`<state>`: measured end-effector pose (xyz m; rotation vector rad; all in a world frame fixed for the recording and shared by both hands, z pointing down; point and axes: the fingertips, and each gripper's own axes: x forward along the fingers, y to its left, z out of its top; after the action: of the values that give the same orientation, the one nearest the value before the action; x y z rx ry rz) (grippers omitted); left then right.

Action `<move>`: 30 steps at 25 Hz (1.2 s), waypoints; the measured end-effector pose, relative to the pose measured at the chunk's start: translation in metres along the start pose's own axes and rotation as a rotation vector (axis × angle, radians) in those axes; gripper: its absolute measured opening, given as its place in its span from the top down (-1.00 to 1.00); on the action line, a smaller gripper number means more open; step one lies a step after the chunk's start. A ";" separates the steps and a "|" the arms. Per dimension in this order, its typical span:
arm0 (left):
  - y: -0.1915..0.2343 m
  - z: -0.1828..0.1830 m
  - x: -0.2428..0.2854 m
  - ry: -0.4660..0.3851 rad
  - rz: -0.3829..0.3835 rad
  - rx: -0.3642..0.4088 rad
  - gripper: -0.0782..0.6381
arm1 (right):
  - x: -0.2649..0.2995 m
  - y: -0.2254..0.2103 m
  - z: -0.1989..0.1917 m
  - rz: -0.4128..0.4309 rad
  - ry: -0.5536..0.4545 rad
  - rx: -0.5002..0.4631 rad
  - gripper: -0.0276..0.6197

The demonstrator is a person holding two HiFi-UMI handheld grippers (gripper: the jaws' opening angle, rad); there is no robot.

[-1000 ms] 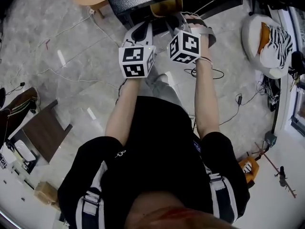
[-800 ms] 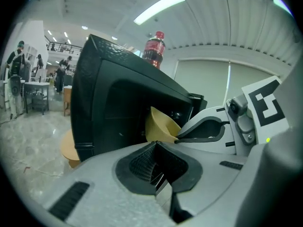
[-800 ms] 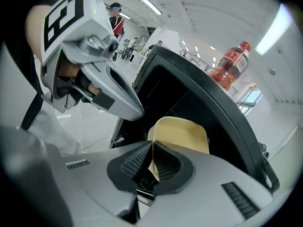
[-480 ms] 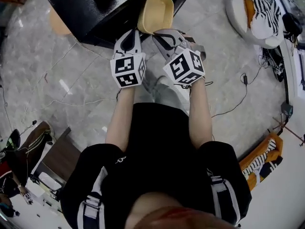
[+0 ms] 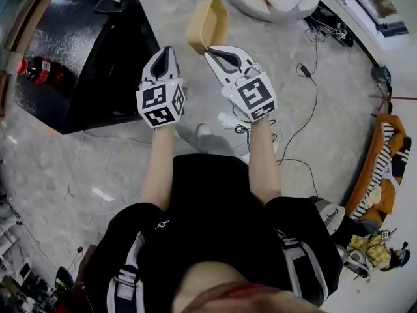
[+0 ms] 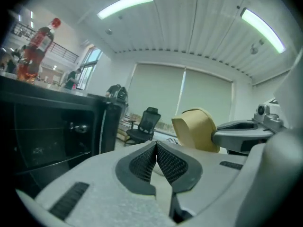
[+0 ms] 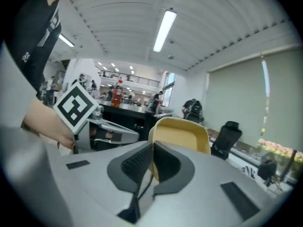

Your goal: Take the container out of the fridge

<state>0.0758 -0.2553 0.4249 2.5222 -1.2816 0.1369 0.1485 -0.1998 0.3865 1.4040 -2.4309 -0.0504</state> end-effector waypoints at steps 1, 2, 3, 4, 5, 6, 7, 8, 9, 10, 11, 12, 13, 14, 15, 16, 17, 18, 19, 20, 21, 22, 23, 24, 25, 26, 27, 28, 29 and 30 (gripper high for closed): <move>-0.017 0.009 0.007 -0.017 -0.038 0.003 0.76 | -0.013 -0.019 0.002 -0.074 -0.017 0.022 0.87; -0.034 0.019 0.012 -0.037 -0.072 0.005 0.76 | -0.026 -0.038 0.005 -0.145 -0.038 0.049 0.87; -0.049 0.029 0.017 -0.058 -0.101 0.006 0.76 | -0.039 -0.056 0.008 -0.212 -0.060 0.080 0.87; -0.064 0.041 0.021 -0.081 -0.128 0.007 0.76 | -0.053 -0.074 0.010 -0.277 -0.084 0.115 0.87; -0.080 0.052 0.026 -0.102 -0.158 0.009 0.76 | -0.068 -0.092 0.012 -0.342 -0.108 0.156 0.87; -0.097 0.062 0.031 -0.121 -0.192 0.014 0.76 | -0.086 -0.109 0.012 -0.407 -0.132 0.199 0.87; -0.116 0.071 0.035 -0.135 -0.230 0.022 0.76 | -0.104 -0.124 0.011 -0.467 -0.153 0.238 0.87; -0.135 0.080 0.039 -0.147 -0.268 0.033 0.76 | -0.122 -0.137 0.010 -0.517 -0.171 0.267 0.87; -0.153 0.087 0.042 -0.157 -0.302 0.044 0.76 | -0.137 -0.145 0.009 -0.553 -0.184 0.285 0.87; -0.170 0.093 0.044 -0.165 -0.333 0.054 0.76 | -0.151 -0.151 0.008 -0.580 -0.193 0.294 0.87; -0.186 0.097 0.044 -0.171 -0.359 0.062 0.76 | -0.164 -0.154 0.007 -0.600 -0.200 0.299 0.87; -0.201 0.100 0.045 -0.172 -0.383 0.069 0.76 | -0.176 -0.157 0.006 -0.618 -0.203 0.302 0.87; -0.214 0.100 0.045 -0.170 -0.404 0.076 0.76 | -0.187 -0.160 0.005 -0.635 -0.204 0.303 0.87; -0.225 0.101 0.047 -0.168 -0.425 0.082 0.76 | -0.196 -0.163 0.004 -0.654 -0.206 0.303 0.87; -0.235 0.100 0.049 -0.167 -0.445 0.089 0.76 | -0.203 -0.166 0.004 -0.673 -0.210 0.303 0.87; -0.241 0.100 0.050 -0.166 -0.464 0.095 0.76 | -0.207 -0.169 0.003 -0.689 -0.217 0.303 0.87; -0.246 0.100 0.051 -0.167 -0.481 0.101 0.76 | -0.211 -0.171 0.003 -0.702 -0.223 0.303 0.87; -0.250 0.099 0.052 -0.167 -0.495 0.106 0.76 | -0.214 -0.172 0.002 -0.714 -0.228 0.305 0.87; -0.254 0.099 0.053 -0.167 -0.506 0.111 0.76 | -0.216 -0.175 0.002 -0.723 -0.231 0.305 0.87; -0.258 0.099 0.053 -0.168 -0.515 0.114 0.76 | -0.220 -0.177 0.002 -0.731 -0.233 0.303 0.87; -0.263 0.101 0.053 -0.170 -0.524 0.116 0.76 | -0.224 -0.179 0.003 -0.737 -0.234 0.299 0.87; -0.268 0.102 0.052 -0.172 -0.532 0.117 0.76 | -0.229 -0.180 0.005 -0.743 -0.234 0.294 0.87; -0.274 0.104 0.051 -0.174 -0.539 0.119 0.76 | -0.234 -0.181 0.006 -0.749 -0.235 0.290 0.87; -0.278 0.106 0.050 -0.176 -0.545 0.120 0.76 | -0.238 -0.182 0.008 -0.754 -0.236 0.288 0.87; -0.280 0.107 0.050 -0.178 -0.551 0.121 0.76 | -0.241 -0.183 0.008 -0.759 -0.238 0.286 0.87; -0.281 0.108 0.052 -0.180 -0.557 0.121 0.76 | -0.241 -0.185 0.009 -0.764 -0.240 0.284 0.87; -0.281 0.108 0.054 -0.182 -0.562 0.121 0.76 | -0.240 -0.187 0.008 -0.767 -0.240 0.281 0.87; -0.280 0.108 0.057 -0.183 -0.565 0.121 0.76 | -0.238 -0.189 0.008 -0.769 -0.241 0.278 0.87; -0.280 0.108 0.059 -0.183 -0.566 0.123 0.76 | -0.237 -0.191 0.008 -0.771 -0.242 0.277 0.87; -0.281 0.108 0.059 -0.183 -0.566 0.125 0.76 | -0.238 -0.192 0.008 -0.771 -0.244 0.276 0.87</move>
<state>0.3307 -0.1793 0.2710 2.9497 -0.5799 -0.1479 0.4155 -0.0970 0.2781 2.5125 -1.9592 -0.0709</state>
